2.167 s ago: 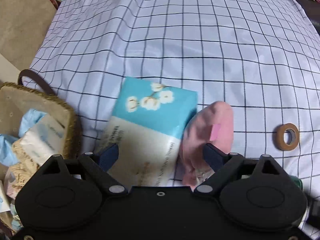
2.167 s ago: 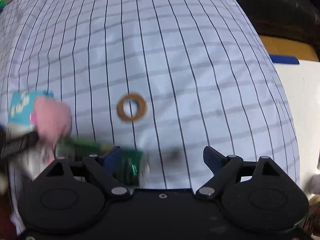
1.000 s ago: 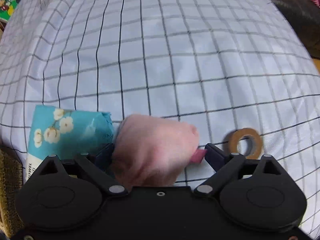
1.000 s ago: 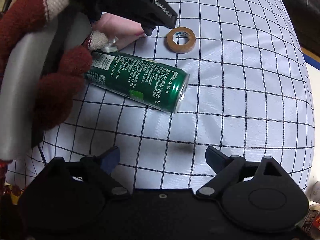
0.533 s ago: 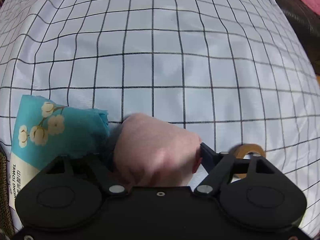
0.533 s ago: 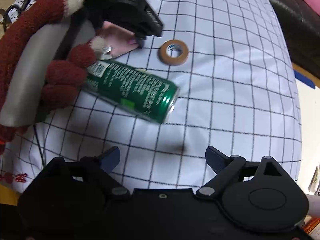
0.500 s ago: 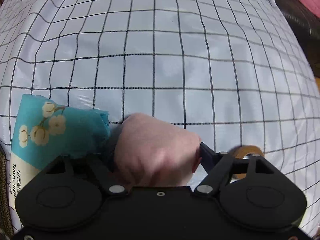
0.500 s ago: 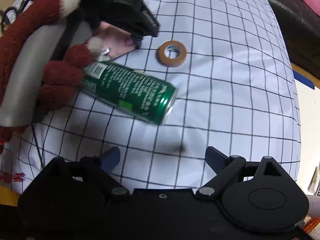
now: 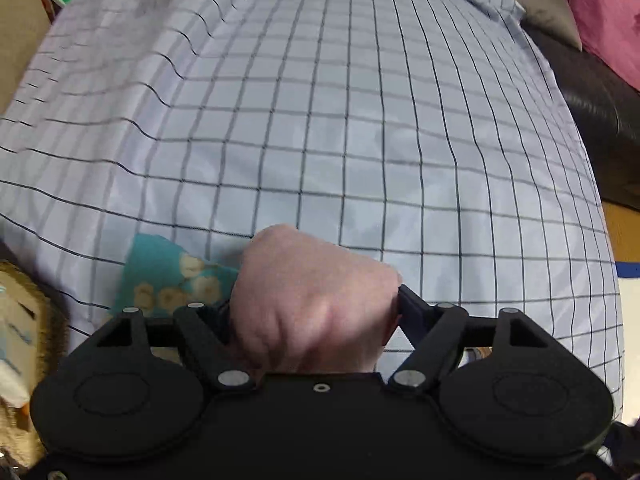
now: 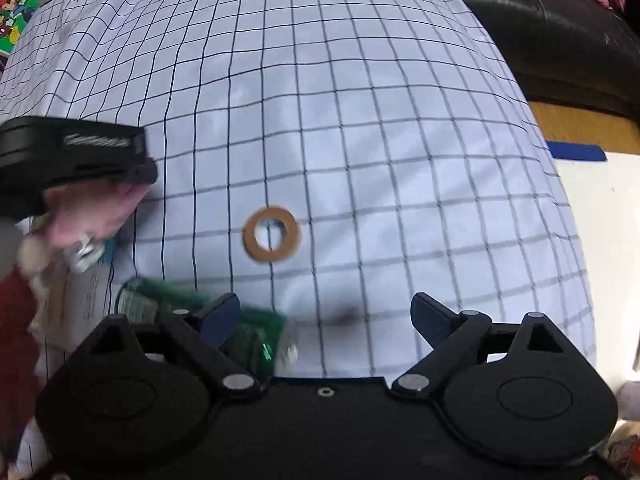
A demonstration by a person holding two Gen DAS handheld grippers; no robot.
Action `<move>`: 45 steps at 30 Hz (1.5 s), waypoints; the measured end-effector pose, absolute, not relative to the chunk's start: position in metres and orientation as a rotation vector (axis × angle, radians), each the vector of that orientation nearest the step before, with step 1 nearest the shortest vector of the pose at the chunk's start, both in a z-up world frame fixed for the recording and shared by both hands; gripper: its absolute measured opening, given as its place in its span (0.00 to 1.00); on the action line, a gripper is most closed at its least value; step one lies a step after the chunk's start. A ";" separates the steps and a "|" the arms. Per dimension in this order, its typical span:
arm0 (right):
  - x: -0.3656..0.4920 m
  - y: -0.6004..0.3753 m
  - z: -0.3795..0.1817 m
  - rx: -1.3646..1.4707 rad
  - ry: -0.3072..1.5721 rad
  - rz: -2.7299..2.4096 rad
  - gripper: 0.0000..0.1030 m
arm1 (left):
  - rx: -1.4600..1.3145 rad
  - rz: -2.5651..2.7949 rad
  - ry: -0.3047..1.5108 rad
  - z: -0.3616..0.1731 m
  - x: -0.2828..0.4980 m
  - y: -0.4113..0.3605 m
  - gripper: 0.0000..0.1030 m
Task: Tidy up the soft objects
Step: 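Lower the right gripper over the brown tape roll and close on it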
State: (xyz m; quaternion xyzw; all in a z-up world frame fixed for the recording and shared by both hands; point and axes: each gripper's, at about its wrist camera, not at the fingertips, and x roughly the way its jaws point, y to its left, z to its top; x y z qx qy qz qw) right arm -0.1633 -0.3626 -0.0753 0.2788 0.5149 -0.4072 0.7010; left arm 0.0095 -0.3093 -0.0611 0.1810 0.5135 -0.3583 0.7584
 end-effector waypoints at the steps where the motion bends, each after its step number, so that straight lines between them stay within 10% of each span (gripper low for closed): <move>1: -0.156 -0.365 -0.081 0.621 1.146 -0.907 0.90 | 0.387 -0.771 1.112 -0.057 0.011 -0.309 0.70; 29: -0.099 -0.390 -0.151 0.492 1.307 -0.812 1.00 | 0.371 -0.707 1.095 -0.054 0.017 -0.296 0.70; 32: -0.099 -0.391 -0.147 0.460 1.318 -0.808 0.88 | 0.365 -0.702 1.089 -0.051 0.018 -0.293 0.70; 37: -0.114 -0.401 -0.132 0.470 1.299 -0.841 0.41 | 0.363 -0.687 1.080 -0.046 0.017 -0.286 0.70; 45: -0.150 -0.426 -0.117 0.614 1.251 -0.886 0.38 | 0.360 -0.696 1.081 -0.038 0.010 -0.275 0.70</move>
